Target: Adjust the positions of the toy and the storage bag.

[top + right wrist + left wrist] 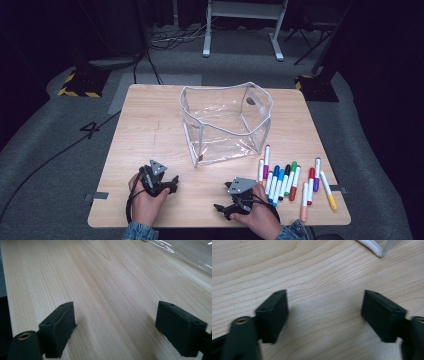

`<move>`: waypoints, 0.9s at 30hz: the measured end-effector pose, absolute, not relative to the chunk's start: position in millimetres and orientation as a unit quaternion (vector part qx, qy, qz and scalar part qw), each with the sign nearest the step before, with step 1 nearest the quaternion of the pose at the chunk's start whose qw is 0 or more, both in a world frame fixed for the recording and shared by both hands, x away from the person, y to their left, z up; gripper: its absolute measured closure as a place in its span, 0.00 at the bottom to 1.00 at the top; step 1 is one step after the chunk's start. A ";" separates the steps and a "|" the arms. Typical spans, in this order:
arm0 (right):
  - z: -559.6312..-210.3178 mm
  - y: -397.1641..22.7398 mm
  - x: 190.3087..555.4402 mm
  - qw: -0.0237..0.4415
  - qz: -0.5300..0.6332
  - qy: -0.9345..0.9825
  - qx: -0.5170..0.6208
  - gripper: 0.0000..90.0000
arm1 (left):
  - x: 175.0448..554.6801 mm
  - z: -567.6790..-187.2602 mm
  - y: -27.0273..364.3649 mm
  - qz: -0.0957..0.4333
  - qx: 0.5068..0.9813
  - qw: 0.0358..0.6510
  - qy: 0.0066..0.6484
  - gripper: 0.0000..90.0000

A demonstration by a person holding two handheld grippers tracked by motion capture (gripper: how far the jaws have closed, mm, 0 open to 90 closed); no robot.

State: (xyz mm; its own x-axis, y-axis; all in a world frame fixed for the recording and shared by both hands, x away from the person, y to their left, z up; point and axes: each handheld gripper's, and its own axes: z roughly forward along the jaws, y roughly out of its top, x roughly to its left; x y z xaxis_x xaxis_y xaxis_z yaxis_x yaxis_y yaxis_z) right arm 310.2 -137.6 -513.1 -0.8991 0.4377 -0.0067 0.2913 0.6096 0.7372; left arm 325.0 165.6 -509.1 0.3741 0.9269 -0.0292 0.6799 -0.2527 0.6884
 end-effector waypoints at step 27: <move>-378.0 -262.7 412.3 0.180 0.378 0.842 0.339 0.58 | 373.1 -439.9 90.7 0.173 0.794 0.389 0.433 0.41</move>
